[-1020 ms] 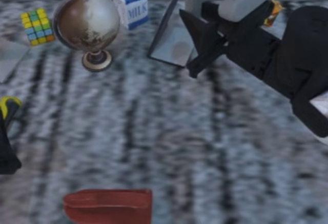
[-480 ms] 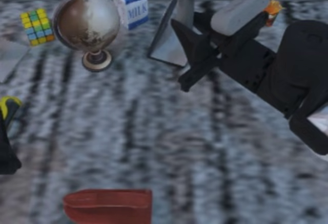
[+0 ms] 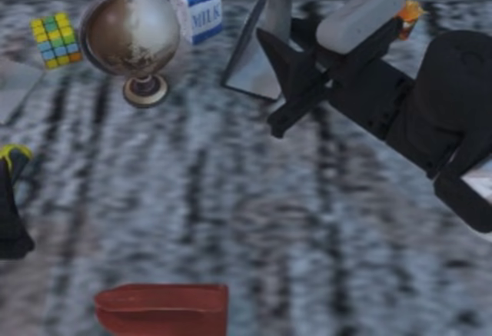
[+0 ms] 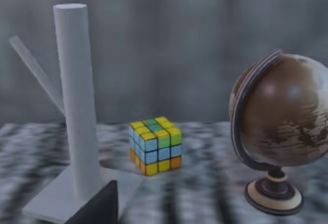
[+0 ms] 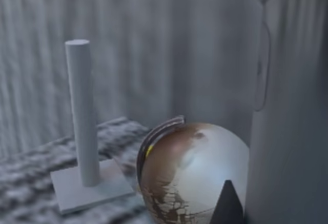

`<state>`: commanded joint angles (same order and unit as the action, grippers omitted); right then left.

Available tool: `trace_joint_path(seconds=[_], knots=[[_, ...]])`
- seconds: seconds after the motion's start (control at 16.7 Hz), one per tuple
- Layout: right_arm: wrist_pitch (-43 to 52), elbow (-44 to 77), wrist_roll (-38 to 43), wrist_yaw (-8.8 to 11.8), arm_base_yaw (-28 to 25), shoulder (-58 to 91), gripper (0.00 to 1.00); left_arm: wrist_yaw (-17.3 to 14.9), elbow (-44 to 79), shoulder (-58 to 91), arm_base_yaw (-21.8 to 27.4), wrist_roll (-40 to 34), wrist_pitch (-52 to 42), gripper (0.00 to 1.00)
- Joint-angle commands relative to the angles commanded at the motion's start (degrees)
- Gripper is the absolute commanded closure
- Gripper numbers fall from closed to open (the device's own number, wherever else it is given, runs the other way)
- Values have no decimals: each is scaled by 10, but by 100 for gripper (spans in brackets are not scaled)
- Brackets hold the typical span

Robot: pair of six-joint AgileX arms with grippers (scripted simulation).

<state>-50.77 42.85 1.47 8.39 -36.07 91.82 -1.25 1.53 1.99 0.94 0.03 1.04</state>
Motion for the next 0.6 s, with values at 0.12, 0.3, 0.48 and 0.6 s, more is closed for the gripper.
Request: trace_joint_path(seconds=[0.12,0.3,0.48,0.6], knots=[[0,0,0,0,0,0,100,-24,31,44,18,1,21,0],[0,0,0,0,0,0,100,-75,95,154,55,2,65,0],[0,0,0,0,0,0,100,-135,169,298,100,4,114,0],[0,0,0,0,0,0,100,-175,218,392,130,5,146,0]])
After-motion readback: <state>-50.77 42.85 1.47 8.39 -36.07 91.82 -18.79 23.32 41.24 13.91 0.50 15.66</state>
